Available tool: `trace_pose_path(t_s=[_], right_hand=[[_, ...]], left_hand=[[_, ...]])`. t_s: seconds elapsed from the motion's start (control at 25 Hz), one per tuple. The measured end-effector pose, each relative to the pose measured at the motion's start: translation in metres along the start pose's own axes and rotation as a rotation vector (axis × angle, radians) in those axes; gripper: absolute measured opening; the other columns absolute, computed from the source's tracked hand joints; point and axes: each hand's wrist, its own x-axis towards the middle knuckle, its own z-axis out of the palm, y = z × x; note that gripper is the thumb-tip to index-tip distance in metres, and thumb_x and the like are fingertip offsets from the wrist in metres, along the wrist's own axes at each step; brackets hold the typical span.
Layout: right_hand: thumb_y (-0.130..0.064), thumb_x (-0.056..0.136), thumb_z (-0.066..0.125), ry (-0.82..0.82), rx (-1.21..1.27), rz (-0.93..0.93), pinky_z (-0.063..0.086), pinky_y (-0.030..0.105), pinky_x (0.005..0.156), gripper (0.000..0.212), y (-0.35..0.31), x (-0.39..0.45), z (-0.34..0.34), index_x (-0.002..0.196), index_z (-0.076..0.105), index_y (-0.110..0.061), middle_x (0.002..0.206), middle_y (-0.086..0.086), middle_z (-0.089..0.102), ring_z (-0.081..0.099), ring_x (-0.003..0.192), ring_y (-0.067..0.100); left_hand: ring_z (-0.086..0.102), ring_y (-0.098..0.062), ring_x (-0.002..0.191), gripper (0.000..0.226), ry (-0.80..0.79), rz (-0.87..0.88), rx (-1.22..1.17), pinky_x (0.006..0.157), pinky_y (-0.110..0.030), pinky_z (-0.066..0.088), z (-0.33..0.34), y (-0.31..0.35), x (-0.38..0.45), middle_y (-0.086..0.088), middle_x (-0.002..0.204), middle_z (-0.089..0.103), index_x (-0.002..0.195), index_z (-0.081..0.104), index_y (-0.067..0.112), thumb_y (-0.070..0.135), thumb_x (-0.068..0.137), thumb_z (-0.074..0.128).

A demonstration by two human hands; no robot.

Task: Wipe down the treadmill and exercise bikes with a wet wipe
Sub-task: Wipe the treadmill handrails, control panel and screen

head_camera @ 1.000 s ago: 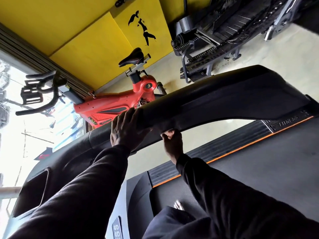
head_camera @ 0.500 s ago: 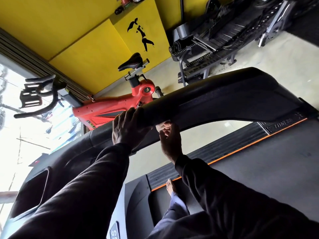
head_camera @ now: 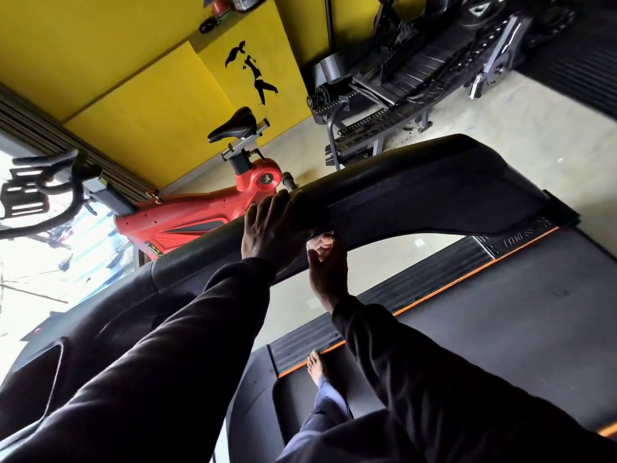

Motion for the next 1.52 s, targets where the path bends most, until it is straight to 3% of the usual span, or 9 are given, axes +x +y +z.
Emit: trace_pose_path(t_s=[0.08,0.24,0.4,0.6,0.84,1.04,1.2,1.4,1.52], right_hand=[[-0.008,0.088,0.06,-0.011,-0.022,-0.073,0.048,0.02,0.085,0.033,0.007,-0.002,-0.002,0.119,0.05,-0.008,0.117,0.006,0.056,0.057,0.101,0.016],[-0.017,0.088,0.064,-0.071,0.012,0.11,0.046,0.026,0.094,0.043,0.012,0.002,-0.009,0.127,0.047,-0.007,0.127,0.006,0.048,0.053,0.113,0.018],[-0.013,0.089,0.066,-0.04,0.004,0.029,0.038,0.008,0.087,0.064,0.011,-0.006,-0.01,0.144,0.034,-0.009,0.135,0.001,0.037,0.047,0.119,0.014],[-0.015,0.093,0.063,-0.077,0.105,0.187,0.037,0.032,0.109,0.068,0.007,0.003,-0.016,0.149,0.026,-0.006,0.15,0.011,0.031,0.037,0.138,0.022],[-0.019,0.093,0.062,-0.041,0.202,0.246,0.037,0.031,0.106,0.057,-0.009,0.006,-0.02,0.143,0.037,-0.009,0.143,0.011,0.039,0.042,0.133,0.023],[-0.019,0.09,0.055,-0.006,0.141,-0.103,0.038,0.031,0.106,0.063,-0.027,-0.014,-0.008,0.148,0.03,-0.014,0.147,0.007,0.035,0.041,0.131,0.017],[-0.007,0.094,0.052,0.067,0.237,0.163,0.045,0.032,0.1,0.042,-0.012,0.013,-0.026,0.135,0.044,-0.01,0.136,0.009,0.048,0.051,0.121,0.02],[-0.012,0.095,0.052,0.085,0.189,-0.02,0.04,0.008,0.086,0.047,-0.016,0.003,-0.026,0.141,0.039,-0.01,0.131,0.0,0.045,0.049,0.114,0.01],[-0.009,0.096,0.052,0.146,0.316,0.206,0.041,0.014,0.084,0.048,-0.011,0.021,-0.036,0.142,0.037,-0.012,0.138,0.009,0.048,0.05,0.116,0.016]], left_hand=[[0.049,-0.026,0.116,0.064,0.022,0.004,0.035,0.098,-0.047,0.041,0.005,-0.002,-0.003,0.001,0.13,0.05,0.141,0.042,0.028,0.057,0.087,0.059],[0.049,-0.027,0.118,0.067,0.015,-0.001,0.006,0.1,-0.05,0.04,0.004,0.0,-0.002,0.0,0.131,0.051,0.141,0.04,0.029,0.057,0.084,0.06],[0.049,-0.028,0.117,0.066,0.026,-0.014,0.014,0.1,-0.048,0.039,0.005,0.001,-0.003,0.0,0.131,0.051,0.14,0.042,0.028,0.059,0.085,0.058],[0.049,-0.025,0.117,0.069,0.022,-0.027,0.027,0.099,-0.046,0.04,0.006,0.001,-0.002,0.002,0.13,0.051,0.141,0.041,0.03,0.059,0.082,0.064],[0.048,-0.023,0.119,0.068,0.009,-0.032,0.037,0.099,-0.044,0.04,0.006,0.0,-0.001,0.004,0.13,0.05,0.142,0.041,0.032,0.061,0.083,0.06],[0.05,-0.024,0.114,0.061,0.02,-0.071,-0.005,0.095,-0.043,0.039,0.004,0.005,-0.001,0.004,0.124,0.053,0.134,0.045,0.033,0.066,0.083,0.054],[0.055,-0.026,0.107,0.062,-0.049,-0.083,-0.023,0.09,-0.044,0.047,0.004,0.013,0.022,-0.001,0.118,0.054,0.128,0.049,0.029,0.06,0.077,0.065],[0.048,-0.027,0.119,0.071,-0.093,0.117,-0.055,0.099,-0.043,0.042,0.012,0.028,0.044,-0.002,0.133,0.047,0.145,0.035,0.031,0.054,0.084,0.062],[0.045,-0.026,0.123,0.076,-0.101,0.114,-0.019,0.103,-0.043,0.039,0.014,0.03,0.044,0.0,0.138,0.043,0.147,0.032,0.03,0.055,0.082,0.064]])
